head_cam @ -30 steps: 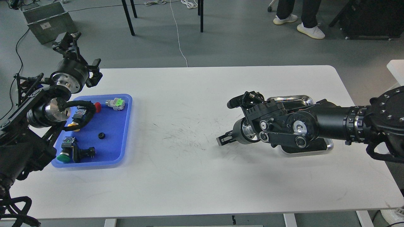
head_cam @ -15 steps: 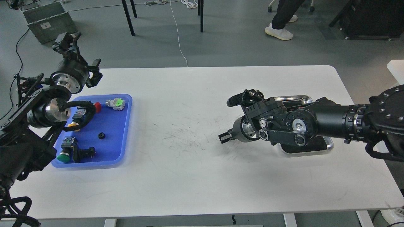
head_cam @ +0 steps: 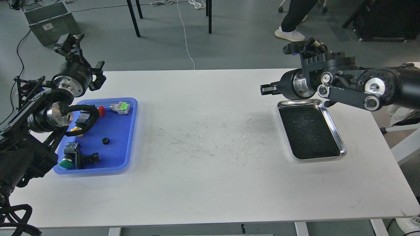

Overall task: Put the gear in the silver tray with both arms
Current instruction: 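Lift the black gear with the right gripper toward the silver tray, then lower the gear into the silver tray and open the right gripper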

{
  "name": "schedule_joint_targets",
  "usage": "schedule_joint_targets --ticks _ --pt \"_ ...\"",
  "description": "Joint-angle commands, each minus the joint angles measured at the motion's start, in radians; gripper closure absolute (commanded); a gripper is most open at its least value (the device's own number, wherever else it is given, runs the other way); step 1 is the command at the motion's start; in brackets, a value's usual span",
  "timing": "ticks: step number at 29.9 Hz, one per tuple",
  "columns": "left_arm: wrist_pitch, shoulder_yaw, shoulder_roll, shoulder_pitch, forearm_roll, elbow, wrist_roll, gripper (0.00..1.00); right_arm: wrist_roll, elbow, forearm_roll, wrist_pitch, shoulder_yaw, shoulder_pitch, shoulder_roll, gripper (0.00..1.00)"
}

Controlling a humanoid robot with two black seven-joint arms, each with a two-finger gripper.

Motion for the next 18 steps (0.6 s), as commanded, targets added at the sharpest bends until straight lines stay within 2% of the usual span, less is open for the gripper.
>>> schedule_joint_targets --ticks 1,9,18 --pt "-0.001 0.0 0.0 -0.002 0.001 0.001 0.002 0.02 0.042 -0.027 -0.017 -0.001 -0.006 -0.016 -0.087 0.97" --pt "-0.001 0.007 -0.01 -0.002 0.001 0.012 0.0 0.02 0.062 -0.189 -0.039 -0.053 0.005 -0.183 -0.078 0.98" --pt "0.001 0.008 -0.008 -0.008 0.001 0.014 0.0 0.02 0.094 -0.362 -0.051 -0.099 -0.009 -0.298 0.069 0.98"
